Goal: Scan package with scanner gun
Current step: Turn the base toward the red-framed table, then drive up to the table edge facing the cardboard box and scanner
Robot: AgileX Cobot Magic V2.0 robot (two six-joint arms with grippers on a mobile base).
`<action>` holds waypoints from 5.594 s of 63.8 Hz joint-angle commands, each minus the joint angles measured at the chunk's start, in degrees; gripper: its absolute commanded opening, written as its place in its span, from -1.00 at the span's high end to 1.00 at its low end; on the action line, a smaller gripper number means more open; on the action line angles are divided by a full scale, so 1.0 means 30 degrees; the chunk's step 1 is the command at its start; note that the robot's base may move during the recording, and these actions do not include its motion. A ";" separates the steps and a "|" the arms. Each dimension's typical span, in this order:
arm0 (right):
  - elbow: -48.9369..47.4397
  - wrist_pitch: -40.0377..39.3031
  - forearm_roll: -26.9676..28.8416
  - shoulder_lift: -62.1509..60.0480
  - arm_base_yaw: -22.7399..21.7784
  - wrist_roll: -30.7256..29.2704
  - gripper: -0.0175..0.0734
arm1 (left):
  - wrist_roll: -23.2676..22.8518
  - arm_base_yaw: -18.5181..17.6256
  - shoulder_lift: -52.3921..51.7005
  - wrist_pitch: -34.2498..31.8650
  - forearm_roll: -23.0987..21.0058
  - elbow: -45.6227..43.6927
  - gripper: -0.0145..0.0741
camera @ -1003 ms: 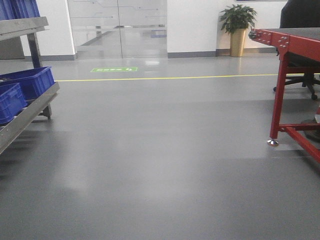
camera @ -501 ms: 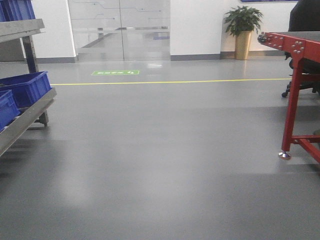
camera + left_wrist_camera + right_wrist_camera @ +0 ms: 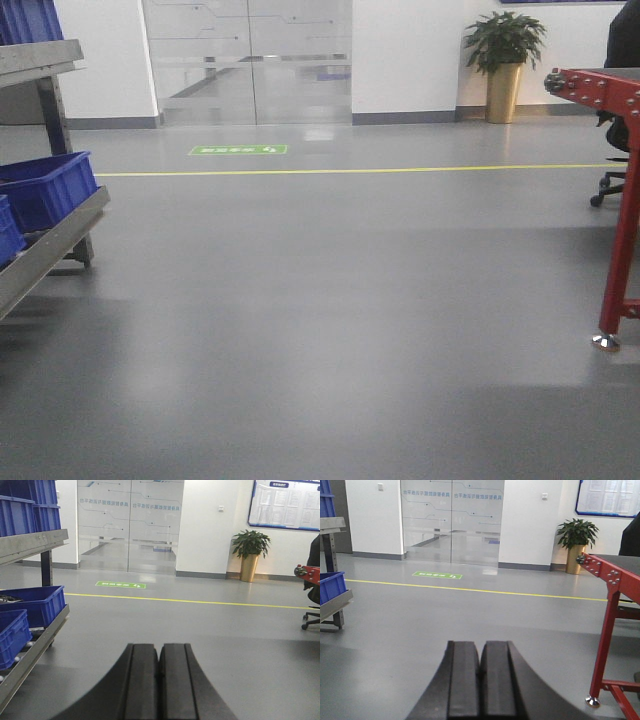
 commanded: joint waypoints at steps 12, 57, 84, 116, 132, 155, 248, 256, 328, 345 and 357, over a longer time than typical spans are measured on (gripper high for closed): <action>-0.0056 -0.0459 0.0032 -0.0023 -0.0013 -0.0003 0.97 | 0.0018 -0.0063 -0.0063 -0.0312 0.0065 -0.0104 0.92; -0.0056 -0.0459 0.0032 -0.0023 -0.0013 -0.0003 0.97 | 0.0018 -0.0063 -0.0063 -0.0312 0.0065 -0.0104 0.92; -0.0056 -0.0459 0.0032 -0.0023 -0.0013 -0.0003 0.97 | 0.0018 -0.0063 -0.0063 -0.0312 0.0065 -0.0104 0.92; -0.0056 -0.0459 0.0032 -0.0023 -0.0013 -0.0003 0.97 | 0.0018 -0.0063 -0.0063 -0.0312 0.0065 -0.0104 0.92; -0.0056 -0.0459 0.0032 -0.0023 -0.0013 -0.0003 0.97 | 0.0018 -0.0063 -0.0063 -0.0312 0.0065 -0.0104 0.92; -0.0056 -0.0459 0.0032 -0.0023 -0.0013 -0.0003 0.97 | 0.0018 -0.0063 -0.0063 -0.0312 0.0065 -0.0104 0.92; -0.0056 -0.0459 0.0032 -0.0023 -0.0013 -0.0003 0.97 | 0.0018 -0.0063 -0.0063 -0.0312 0.0065 -0.0104 0.92; -0.0056 -0.0459 0.0032 -0.0023 -0.0013 -0.0003 0.97 | 0.0018 -0.0063 -0.0063 -0.0312 0.0065 -0.0104 0.92; -0.0056 -0.0459 0.0032 -0.0023 -0.0013 -0.0003 0.97 | 0.0018 -0.0063 -0.0063 -0.0312 0.0065 -0.0104 0.92; -0.0056 -0.0459 0.0032 -0.0023 -0.0013 -0.0003 0.97 | 0.0018 -0.0063 -0.0063 -0.0312 0.0065 -0.0104 0.92; -0.0056 -0.0459 0.0032 -0.0023 -0.0013 -0.0003 0.97 | 0.0018 -0.0063 -0.0063 -0.0312 0.0065 -0.0104 0.92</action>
